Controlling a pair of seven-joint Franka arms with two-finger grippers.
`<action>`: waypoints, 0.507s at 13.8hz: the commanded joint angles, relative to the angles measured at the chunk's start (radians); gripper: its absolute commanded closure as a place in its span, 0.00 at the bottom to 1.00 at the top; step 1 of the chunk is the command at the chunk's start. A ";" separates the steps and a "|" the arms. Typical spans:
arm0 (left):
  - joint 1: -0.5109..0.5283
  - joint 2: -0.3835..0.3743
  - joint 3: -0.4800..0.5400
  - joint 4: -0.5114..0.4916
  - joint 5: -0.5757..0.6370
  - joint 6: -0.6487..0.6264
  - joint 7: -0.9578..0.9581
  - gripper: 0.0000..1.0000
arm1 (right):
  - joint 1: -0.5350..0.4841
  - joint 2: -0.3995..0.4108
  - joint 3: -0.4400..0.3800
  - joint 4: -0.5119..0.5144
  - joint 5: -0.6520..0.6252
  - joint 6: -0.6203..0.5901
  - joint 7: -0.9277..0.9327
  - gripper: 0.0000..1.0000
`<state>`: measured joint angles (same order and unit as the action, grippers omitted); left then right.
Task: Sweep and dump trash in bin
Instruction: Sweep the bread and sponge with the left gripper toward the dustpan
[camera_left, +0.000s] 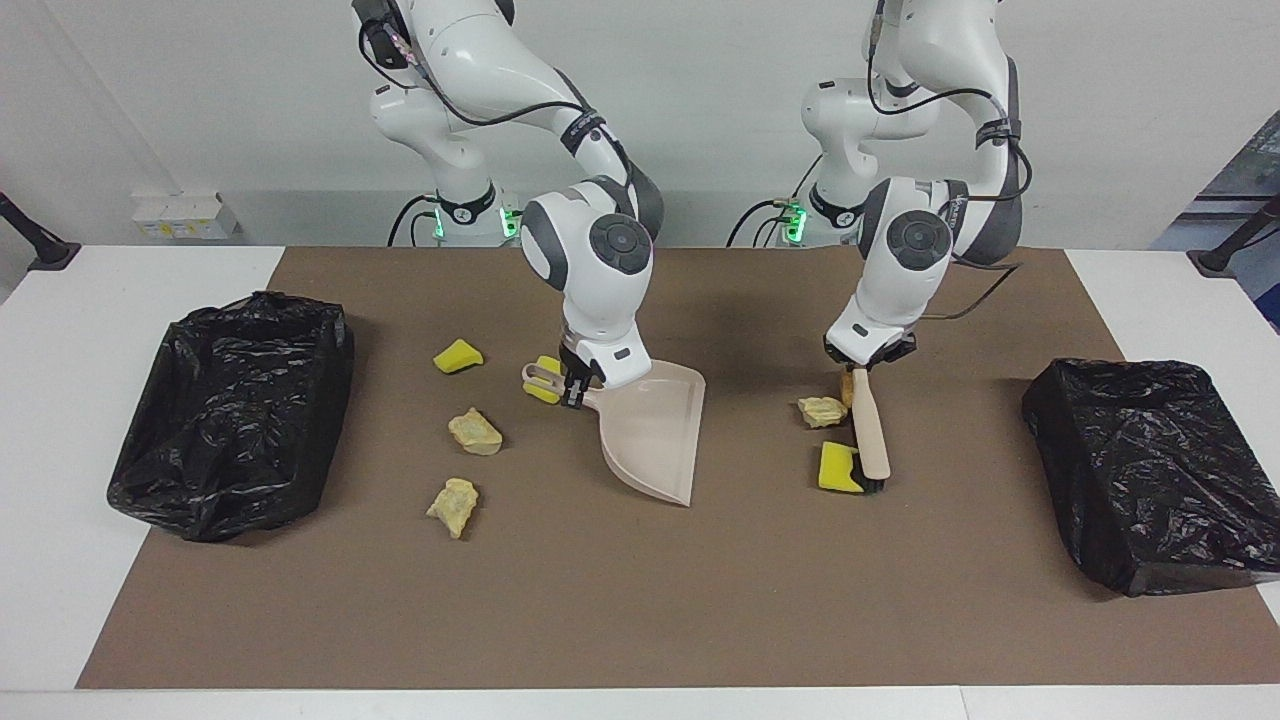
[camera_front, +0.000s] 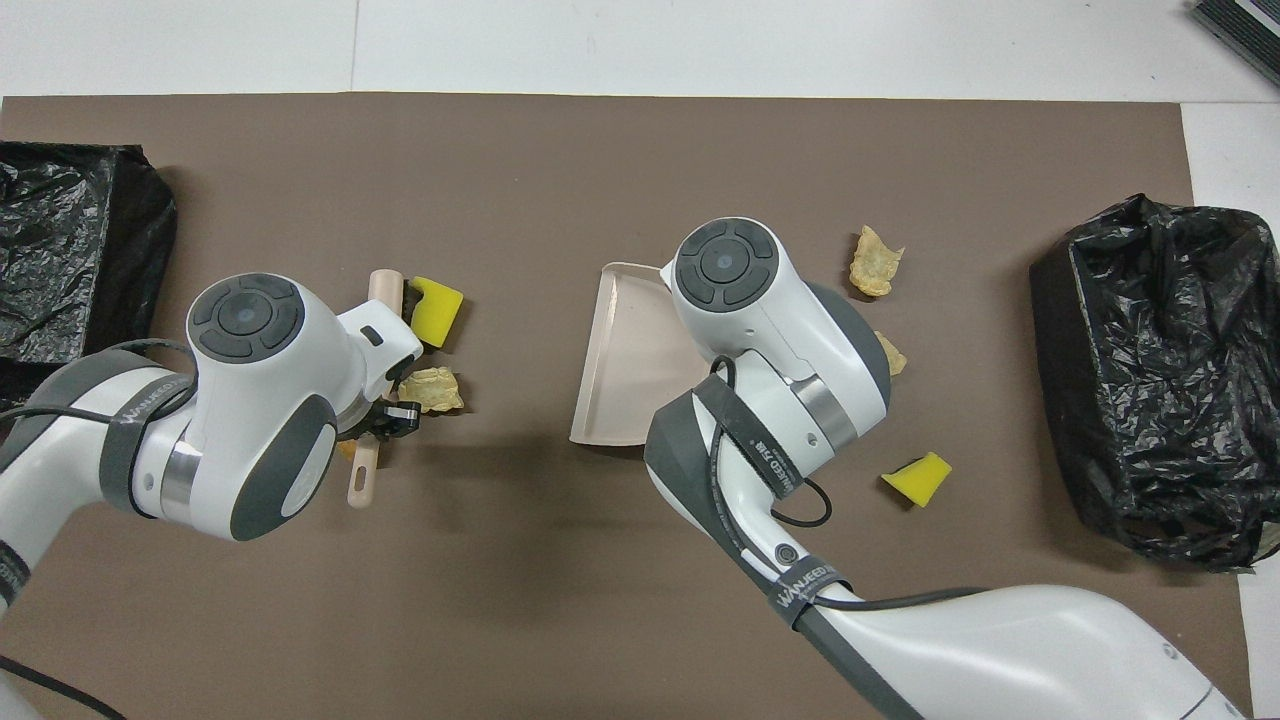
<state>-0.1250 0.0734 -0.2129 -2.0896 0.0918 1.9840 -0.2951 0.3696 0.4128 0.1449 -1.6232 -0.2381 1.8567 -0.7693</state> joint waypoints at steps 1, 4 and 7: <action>-0.005 -0.067 0.017 0.017 -0.014 -0.127 -0.073 1.00 | -0.006 -0.034 0.005 -0.055 -0.018 0.021 -0.031 1.00; 0.007 -0.110 0.020 -0.009 -0.014 -0.227 -0.249 1.00 | -0.006 -0.039 0.005 -0.067 -0.020 0.029 -0.031 1.00; 0.018 -0.187 0.018 -0.150 -0.014 -0.208 -0.427 1.00 | -0.002 -0.052 0.005 -0.092 -0.020 0.038 -0.030 1.00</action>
<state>-0.1184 -0.0426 -0.1919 -2.1318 0.0905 1.7551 -0.6242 0.3712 0.3996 0.1450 -1.6498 -0.2389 1.8673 -0.7693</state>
